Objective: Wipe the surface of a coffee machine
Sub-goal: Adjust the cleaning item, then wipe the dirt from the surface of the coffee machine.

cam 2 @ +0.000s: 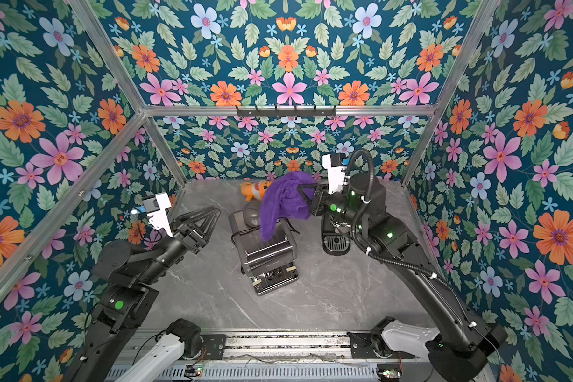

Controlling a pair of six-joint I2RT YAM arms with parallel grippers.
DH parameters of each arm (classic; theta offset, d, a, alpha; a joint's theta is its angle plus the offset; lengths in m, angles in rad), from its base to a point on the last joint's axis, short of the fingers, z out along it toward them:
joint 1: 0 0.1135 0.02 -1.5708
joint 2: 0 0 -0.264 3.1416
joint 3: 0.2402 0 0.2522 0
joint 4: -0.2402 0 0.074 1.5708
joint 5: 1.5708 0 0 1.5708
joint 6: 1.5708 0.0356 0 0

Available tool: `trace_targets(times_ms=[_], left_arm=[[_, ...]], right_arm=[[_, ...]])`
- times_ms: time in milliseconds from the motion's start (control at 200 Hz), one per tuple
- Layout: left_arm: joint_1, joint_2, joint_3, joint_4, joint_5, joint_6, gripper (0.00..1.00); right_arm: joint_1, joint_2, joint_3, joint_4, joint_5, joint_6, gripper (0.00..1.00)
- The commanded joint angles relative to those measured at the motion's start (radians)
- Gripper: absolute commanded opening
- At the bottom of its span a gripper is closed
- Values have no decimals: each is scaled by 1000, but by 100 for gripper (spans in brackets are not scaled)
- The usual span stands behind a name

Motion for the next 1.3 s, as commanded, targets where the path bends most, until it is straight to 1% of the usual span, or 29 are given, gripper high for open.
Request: trace_targets(times_ms=[0, 65, 115, 200, 295, 435, 585, 660, 775, 910, 1065, 1105, 1290], left_arm=[[0, 33, -15, -245, -241, 41, 50], [0, 67, -22, -313, -303, 28, 50], [2, 96, -23, -350, -329, 16, 50], [3, 135, -31, -372, -319, 3, 51], [6, 167, -52, -360, -277, -20, 51], [20, 192, -88, -342, -237, -50, 51], [47, 204, -120, -308, -175, -58, 51], [66, 210, -132, -300, -146, -58, 52], [88, 213, -147, -297, -117, -58, 52], [104, 208, -166, -293, -110, -58, 52], [114, 202, -189, -284, -108, -62, 52], [115, 201, -192, -283, -108, -64, 52], [118, 189, -191, -290, -107, -62, 52]], right_arm=[[-52, 60, 53, -135, -65, 24, 0], [-56, 121, 114, -195, -63, -16, 0], [-56, 175, 162, -248, -62, -44, 0], [-58, 254, 222, -291, -92, -78, 0], [-58, 308, 228, -282, -136, -79, 0], [-57, 358, 182, -249, -200, -59, 0], [-56, 400, 103, -185, -272, -30, 0], [-56, 417, 73, -175, -288, -23, 0], [-56, 421, 15, -160, -275, -12, 0], [-57, 428, -29, -149, -261, -13, 0], [-51, 443, -33, -166, -249, -20, 0], [-51, 481, -33, -173, -237, -22, 0], [-46, 475, -38, -197, -207, -21, 0]])
